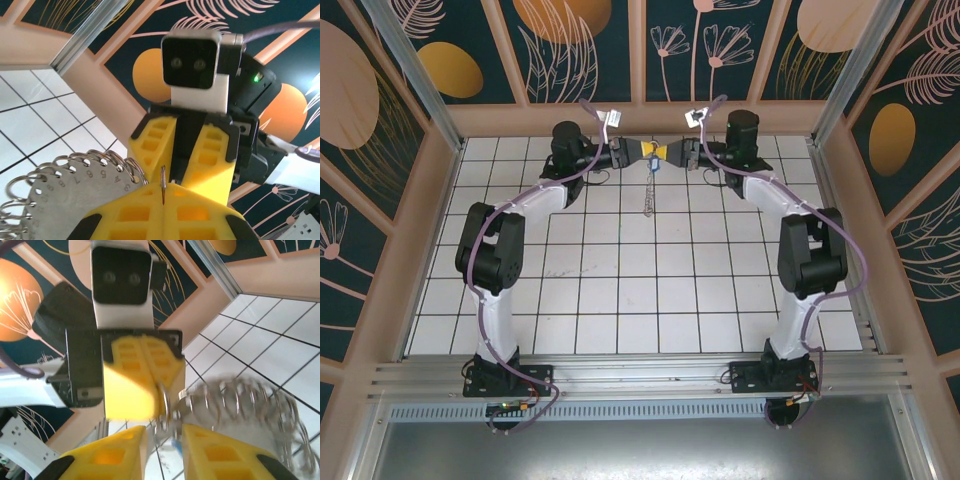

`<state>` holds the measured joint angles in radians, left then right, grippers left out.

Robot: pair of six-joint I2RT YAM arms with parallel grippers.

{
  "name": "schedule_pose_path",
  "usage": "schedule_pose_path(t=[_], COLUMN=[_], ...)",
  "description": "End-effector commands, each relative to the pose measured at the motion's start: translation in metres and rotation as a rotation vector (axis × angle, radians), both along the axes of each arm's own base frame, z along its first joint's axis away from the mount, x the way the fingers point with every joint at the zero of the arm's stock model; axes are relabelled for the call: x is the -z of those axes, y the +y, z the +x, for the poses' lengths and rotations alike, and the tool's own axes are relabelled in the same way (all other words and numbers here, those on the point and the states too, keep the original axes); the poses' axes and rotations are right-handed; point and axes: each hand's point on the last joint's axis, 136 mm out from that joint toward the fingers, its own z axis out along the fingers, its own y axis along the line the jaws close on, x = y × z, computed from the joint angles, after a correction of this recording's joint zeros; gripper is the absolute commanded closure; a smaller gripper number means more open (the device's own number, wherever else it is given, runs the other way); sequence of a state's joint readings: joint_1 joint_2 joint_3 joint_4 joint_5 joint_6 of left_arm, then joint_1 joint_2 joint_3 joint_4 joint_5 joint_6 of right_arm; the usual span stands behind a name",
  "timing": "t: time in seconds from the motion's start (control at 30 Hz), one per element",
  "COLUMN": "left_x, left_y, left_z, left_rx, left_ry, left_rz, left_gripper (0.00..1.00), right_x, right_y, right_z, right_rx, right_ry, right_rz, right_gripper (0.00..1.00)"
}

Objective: Put the keys on the keyring

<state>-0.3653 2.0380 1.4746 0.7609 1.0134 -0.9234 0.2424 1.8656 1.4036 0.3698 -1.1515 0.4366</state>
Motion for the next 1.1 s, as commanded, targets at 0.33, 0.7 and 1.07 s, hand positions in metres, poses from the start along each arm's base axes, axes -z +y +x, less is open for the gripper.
schedule_pose_path(t=[0.33,0.7,1.07], left_x=[-0.075,-0.091,-0.097], left_y=[0.005,0.004,-0.001], left_z=[-0.025,-0.040,-0.048], left_rx=[0.052,0.099,0.145], left_ry=[-0.163,-0.177,-0.186], left_rz=[-0.136,-0.154,-0.155], left_gripper=[1.00,1.00,1.00], right_x=[-0.038,-0.029,-0.034], right_y=[-0.042,-0.016,0.006], right_z=[-0.038,-0.034,-0.029], right_rx=[0.241,0.220,0.185], right_ry=[-0.192,-0.268,-0.322], right_rz=[0.064,0.020,-0.014], right_gripper=[0.61,0.58,0.57])
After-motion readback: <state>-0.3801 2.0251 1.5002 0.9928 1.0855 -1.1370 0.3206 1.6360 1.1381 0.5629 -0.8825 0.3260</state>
